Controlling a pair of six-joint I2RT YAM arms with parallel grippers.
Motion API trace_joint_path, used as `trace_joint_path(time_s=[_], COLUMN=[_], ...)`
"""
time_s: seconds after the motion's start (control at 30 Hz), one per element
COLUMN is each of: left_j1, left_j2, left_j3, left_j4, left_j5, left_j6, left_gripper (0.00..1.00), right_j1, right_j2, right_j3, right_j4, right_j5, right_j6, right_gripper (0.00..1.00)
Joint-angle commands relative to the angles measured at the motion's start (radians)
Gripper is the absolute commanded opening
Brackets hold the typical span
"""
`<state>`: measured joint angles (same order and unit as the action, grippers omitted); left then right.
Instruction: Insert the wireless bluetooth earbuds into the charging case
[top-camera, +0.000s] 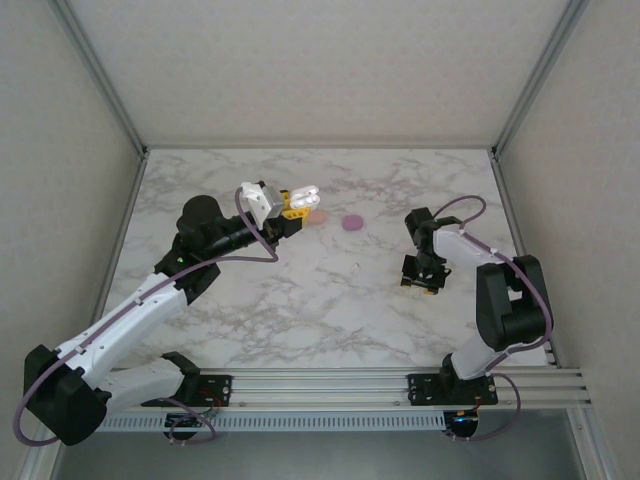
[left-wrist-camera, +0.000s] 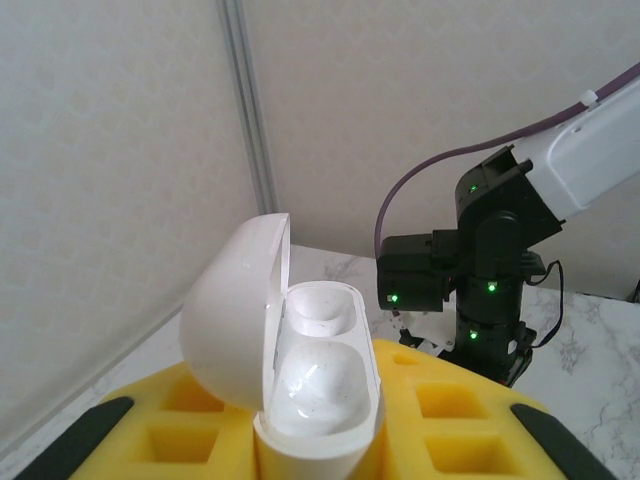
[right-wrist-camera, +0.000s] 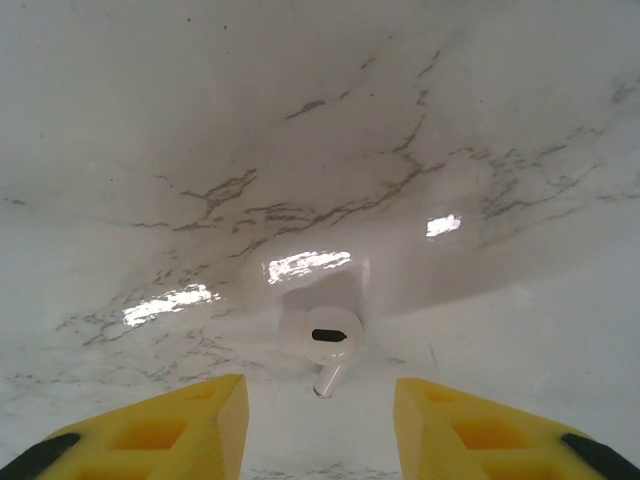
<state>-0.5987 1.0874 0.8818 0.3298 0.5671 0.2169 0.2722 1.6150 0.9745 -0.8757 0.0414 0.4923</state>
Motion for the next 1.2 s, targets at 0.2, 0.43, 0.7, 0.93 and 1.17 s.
trace_joint_path(time_s=[0.2, 0.43, 0.7, 0.93, 1.17], left_j1=[-0.009, -0.009, -0.009, -0.009, -0.009], left_j2=[0.013, 0.022, 0.03, 0.033, 0.037], left_j3=[0.014, 0.024, 0.032, 0.037, 0.04], left_j4=[0.003, -0.003, -0.006, -0.009, -0.011], left_j5=[0.019, 0.022, 0.027, 0.028, 0.034], left_j6=[-0.006, -0.008, -0.01, -0.011, -0.012], left_gripper=[0.15, 0.15, 0.15, 0.15, 0.15], right_j1=[-0.021, -0.031, -0.043, -0.043, -0.043], right_j2=[0.057, 0.069, 0.065, 0.048, 0.053], right_j3=[0.013, 0.01, -0.012, -0.031, -0.047], right_j4=[0.026, 0.044, 0.056, 0.052, 0.073], right_j5=[-0.02, -0.02, -0.029, -0.054, -0.039], right_j6=[-0.065, -0.08, -0.077, -0.066, -0.066], right_gripper=[0.43, 0.42, 0.37, 0.36, 0.35])
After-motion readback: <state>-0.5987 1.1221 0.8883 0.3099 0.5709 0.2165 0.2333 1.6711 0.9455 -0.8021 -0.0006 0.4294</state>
